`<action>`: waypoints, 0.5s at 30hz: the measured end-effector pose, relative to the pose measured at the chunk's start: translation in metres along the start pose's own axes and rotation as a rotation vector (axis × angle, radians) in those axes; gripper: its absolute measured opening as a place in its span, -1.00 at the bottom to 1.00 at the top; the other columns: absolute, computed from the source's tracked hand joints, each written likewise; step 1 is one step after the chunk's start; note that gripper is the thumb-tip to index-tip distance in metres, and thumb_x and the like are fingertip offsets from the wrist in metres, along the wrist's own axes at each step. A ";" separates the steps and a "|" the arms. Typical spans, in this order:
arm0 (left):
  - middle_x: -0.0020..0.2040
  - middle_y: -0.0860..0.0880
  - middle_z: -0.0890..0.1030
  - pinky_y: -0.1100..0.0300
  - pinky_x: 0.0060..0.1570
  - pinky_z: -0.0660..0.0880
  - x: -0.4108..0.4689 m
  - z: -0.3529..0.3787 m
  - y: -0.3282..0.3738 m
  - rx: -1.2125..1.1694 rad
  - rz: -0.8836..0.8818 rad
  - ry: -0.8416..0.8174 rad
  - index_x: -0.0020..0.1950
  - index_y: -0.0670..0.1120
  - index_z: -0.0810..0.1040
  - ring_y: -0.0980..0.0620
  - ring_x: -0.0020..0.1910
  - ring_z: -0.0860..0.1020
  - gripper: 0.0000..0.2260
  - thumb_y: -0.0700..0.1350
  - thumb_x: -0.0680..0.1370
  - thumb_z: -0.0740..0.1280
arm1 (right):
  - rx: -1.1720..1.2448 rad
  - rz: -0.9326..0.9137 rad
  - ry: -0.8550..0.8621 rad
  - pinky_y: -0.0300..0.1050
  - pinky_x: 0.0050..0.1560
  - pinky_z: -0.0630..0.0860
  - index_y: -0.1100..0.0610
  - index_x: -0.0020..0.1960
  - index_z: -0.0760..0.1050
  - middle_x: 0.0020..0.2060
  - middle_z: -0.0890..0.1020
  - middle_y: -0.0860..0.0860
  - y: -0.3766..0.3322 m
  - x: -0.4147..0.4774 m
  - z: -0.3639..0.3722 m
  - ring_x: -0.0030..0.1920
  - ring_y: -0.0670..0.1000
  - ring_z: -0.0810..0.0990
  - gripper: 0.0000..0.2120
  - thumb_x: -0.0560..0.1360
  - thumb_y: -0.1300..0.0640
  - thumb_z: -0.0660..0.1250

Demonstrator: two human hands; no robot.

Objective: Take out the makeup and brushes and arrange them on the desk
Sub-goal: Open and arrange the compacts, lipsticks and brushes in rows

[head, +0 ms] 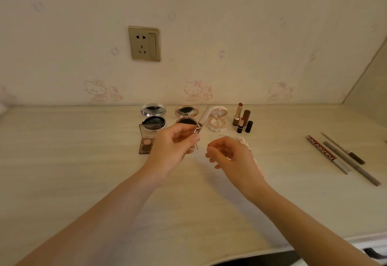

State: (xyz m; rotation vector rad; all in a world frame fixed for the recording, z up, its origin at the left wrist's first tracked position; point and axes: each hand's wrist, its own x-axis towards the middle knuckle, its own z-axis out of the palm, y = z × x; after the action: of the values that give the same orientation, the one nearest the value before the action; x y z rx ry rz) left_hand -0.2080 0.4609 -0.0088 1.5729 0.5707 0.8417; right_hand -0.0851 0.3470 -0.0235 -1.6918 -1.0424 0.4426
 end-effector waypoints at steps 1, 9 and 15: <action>-0.17 0.05 0.69 0.39 -0.33 0.50 -0.001 -0.004 -0.002 0.069 0.028 -0.004 0.00 0.11 0.63 0.16 -0.23 0.63 -0.81 -0.18 0.50 0.42 | 0.014 0.011 0.000 -0.21 -0.19 0.60 -0.07 -0.04 0.54 -0.22 0.68 -0.12 0.000 0.002 0.000 -0.18 -0.14 0.64 -0.96 0.52 0.02 0.33; -0.10 0.17 0.57 0.39 -0.12 0.40 -0.013 -0.028 -0.019 0.662 0.305 -0.149 0.20 0.06 0.62 0.23 -0.11 0.51 -0.74 -0.13 0.52 0.39 | 0.076 0.058 -0.068 -0.24 -0.22 0.58 -0.03 0.03 0.54 -0.23 0.68 -0.06 0.000 0.005 0.002 -0.23 -0.10 0.64 -0.86 0.53 -0.04 0.30; -0.04 0.15 0.48 0.38 0.03 0.42 -0.027 -0.033 -0.027 0.709 0.401 -0.125 0.25 0.02 0.58 0.21 -0.02 0.49 -0.66 -0.14 0.48 0.44 | 0.087 0.041 -0.059 -0.37 -0.26 0.47 0.02 -0.02 0.60 -0.33 0.66 -0.08 0.011 -0.001 0.008 -0.33 -0.19 0.57 -0.91 0.53 0.06 0.33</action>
State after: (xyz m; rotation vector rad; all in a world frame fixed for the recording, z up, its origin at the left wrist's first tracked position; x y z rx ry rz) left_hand -0.2475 0.4654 -0.0391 2.4286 0.4935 0.8734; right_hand -0.0867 0.3496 -0.0364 -1.6335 -1.0174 0.5599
